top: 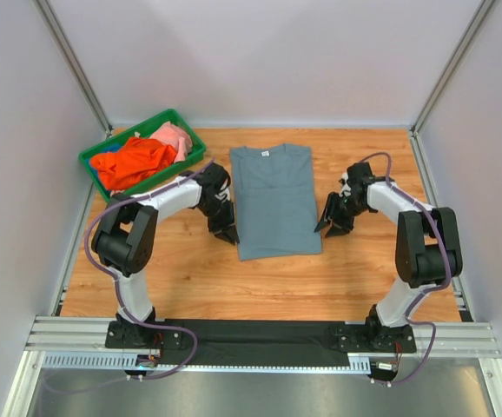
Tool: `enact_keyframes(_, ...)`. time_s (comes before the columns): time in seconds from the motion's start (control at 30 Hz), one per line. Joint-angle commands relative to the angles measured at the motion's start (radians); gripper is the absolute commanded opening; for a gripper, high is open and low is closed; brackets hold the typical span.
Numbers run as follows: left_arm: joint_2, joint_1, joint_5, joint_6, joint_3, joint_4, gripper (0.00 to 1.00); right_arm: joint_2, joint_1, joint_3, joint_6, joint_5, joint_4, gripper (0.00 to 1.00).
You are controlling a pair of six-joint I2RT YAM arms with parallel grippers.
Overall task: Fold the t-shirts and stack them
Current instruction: Fold the tshirt
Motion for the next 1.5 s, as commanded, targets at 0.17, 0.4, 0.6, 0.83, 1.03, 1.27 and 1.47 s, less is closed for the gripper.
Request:
enact_keyframes(0.17,0.162,0.015,0.004,0.067,0.421,-0.072,0.25,0.198,-0.005,0.361,-0.006,-0.121,0.037,0.24)
enact_keyframes(0.4,0.378,0.026,-0.094,0.057,0.534,-0.097,0.27,0.416,-0.018,0.512,-0.053,-0.113,0.061,0.25)
enact_keyframes(0.6,0.446,0.072,-0.112,0.051,0.648,-0.166,0.27,0.463,-0.021,0.625,-0.052,-0.058,0.07,0.29)
enact_keyframes(0.83,0.316,0.078,-0.009,0.067,0.76,-0.25,0.32,0.293,-0.02,0.557,-0.056,-0.087,-0.052,0.31)
enact_keyframes(1.03,0.118,0.049,0.073,0.067,0.377,-0.137,0.33,0.167,0.012,0.388,-0.096,-0.119,-0.1,0.32)
enact_keyframes(1.27,-0.069,0.035,0.112,0.035,0.013,0.014,0.35,0.067,0.028,0.244,-0.16,-0.061,-0.098,0.48)
enact_keyframes(1.47,-0.068,0.035,0.114,0.035,-0.064,0.072,0.41,0.096,0.028,0.179,-0.171,-0.043,-0.062,0.51)
